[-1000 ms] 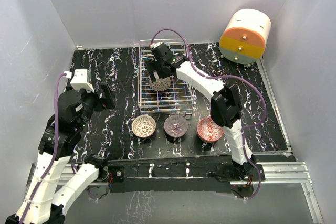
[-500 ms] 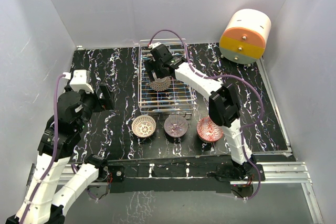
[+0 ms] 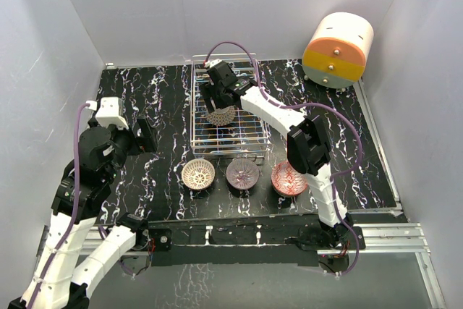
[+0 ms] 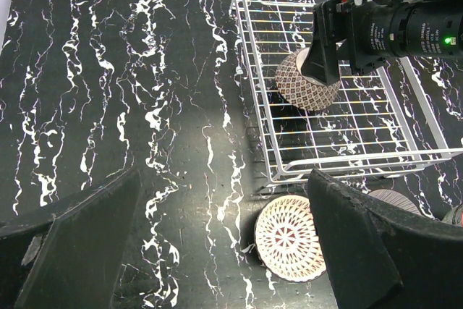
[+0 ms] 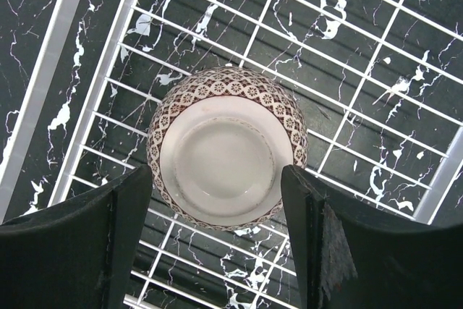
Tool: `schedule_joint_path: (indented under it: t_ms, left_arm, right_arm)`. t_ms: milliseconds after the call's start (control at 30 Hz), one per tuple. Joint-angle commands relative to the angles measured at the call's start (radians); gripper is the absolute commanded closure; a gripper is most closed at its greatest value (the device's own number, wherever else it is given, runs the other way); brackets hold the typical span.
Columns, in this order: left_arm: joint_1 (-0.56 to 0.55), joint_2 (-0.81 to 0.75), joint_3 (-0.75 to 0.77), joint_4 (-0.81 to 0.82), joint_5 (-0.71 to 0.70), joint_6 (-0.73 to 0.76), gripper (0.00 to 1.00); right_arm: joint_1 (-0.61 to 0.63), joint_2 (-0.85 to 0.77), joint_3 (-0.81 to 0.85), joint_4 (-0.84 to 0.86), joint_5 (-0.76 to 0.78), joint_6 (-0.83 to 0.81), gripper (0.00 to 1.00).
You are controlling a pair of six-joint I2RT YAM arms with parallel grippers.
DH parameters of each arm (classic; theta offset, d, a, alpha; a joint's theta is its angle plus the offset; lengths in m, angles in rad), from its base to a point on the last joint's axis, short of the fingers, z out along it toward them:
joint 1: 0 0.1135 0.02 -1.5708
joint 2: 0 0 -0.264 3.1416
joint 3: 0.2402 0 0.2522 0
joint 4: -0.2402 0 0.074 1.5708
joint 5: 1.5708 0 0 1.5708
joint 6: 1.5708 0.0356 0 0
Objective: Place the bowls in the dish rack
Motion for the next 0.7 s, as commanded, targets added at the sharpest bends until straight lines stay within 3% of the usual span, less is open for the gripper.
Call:
schedule_joint_path:
  t_ms: [0, 300, 367, 467, 667]
  left_arm:
    - [-0.004, -0.009, 0.029, -0.008, -0.014, 0.008, 0.03]
    - [-0.004, -0.01, 0.029, -0.01, -0.015, 0.007, 0.03]
    - [-0.004, -0.01, 0.028, -0.011, -0.014, 0.007, 0.03]
    - [-0.004, -0.012, 0.029, -0.014, -0.016, 0.007, 0.03]
    - [-0.004, -0.012, 0.03, -0.011, -0.016, 0.007, 0.03]
  right_arm:
    - [0.006, -0.005, 0.009, 0.039, 0.017, 0.012, 0.27]
    - [0.006, -0.004, 0.004, 0.027, 0.035, 0.014, 0.29]
    - [0.006, -0.001, 0.003, 0.024, 0.039, 0.014, 0.37]
    - [0.006, -0.001, 0.001, 0.022, 0.044, 0.014, 0.39]
    - [0.006, 0.002, 0.005, 0.027, 0.065, 0.011, 0.53]
